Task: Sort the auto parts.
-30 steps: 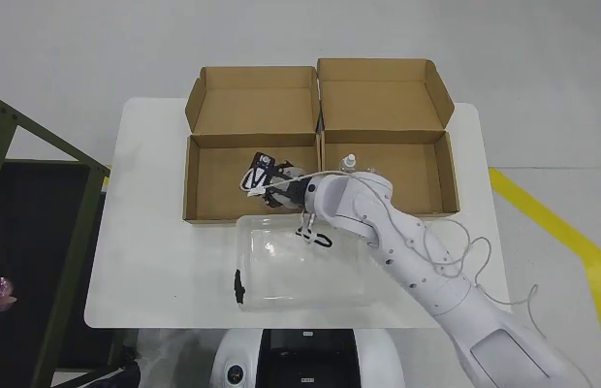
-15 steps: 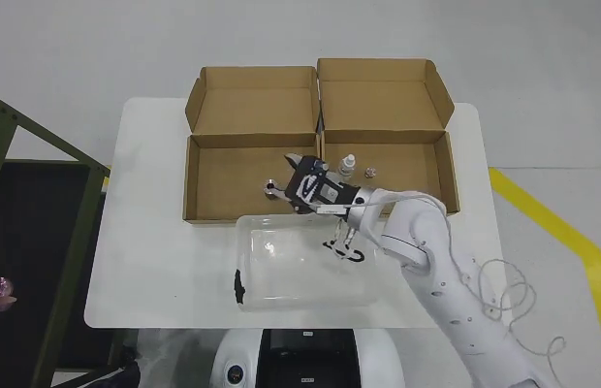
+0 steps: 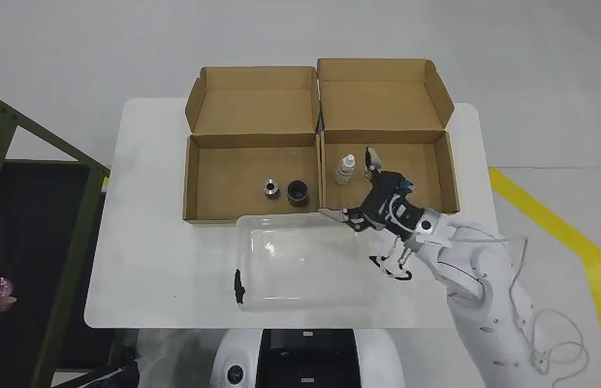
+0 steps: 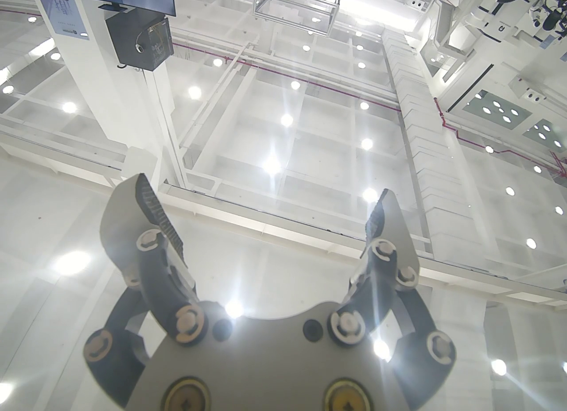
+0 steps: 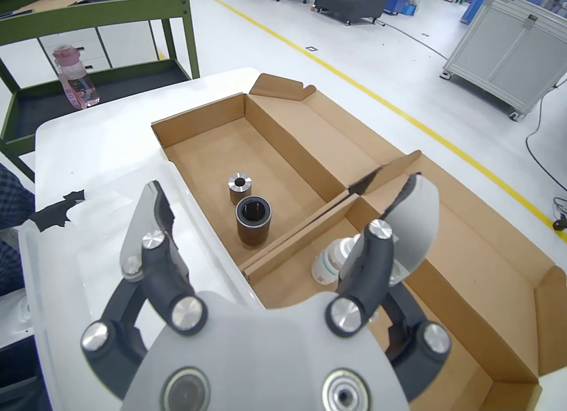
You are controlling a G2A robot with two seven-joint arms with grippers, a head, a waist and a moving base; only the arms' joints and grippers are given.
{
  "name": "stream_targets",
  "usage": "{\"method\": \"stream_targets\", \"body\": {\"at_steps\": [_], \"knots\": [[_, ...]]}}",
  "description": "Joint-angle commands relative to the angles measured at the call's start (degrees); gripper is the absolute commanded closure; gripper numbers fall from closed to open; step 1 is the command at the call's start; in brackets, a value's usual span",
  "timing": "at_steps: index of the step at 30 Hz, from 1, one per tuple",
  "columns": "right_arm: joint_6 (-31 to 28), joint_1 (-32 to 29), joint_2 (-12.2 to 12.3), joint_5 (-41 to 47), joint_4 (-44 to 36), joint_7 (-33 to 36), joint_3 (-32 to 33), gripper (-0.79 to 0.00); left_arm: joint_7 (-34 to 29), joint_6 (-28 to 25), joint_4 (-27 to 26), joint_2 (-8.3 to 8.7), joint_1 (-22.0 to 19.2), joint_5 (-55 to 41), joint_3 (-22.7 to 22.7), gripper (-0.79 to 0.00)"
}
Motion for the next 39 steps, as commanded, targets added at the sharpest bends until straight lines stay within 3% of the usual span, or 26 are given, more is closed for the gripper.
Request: {"method": "stream_targets", "body": {"at_steps": [1,10,19,39], "knots": [[-0.3,-2.4,0.4,0.1,-0.1,-2.7,3.1,-0.785,0.0,0.0,0.0,0.00,0.0,0.0,0.0,-0.785],[-0.8,-11.2,1.6,0.0,1.5,-11.9,13.3,-0.785,0.0,0.0,0.0,0.00,0.0,0.0,0.0,-0.785],[-0.1,-18.4,2.2,-0.3,2.1,-18.4,19.6,-0.785,0.0,0.0,0.0,0.00,0.0,0.0,0.0,-0.785],[0.6,-27.4,2.7,-2.9,4.9,-30.8,24.6,-0.785,0.0,0.0,0.0,0.00,0.0,0.0,0.0,-0.784]]}}
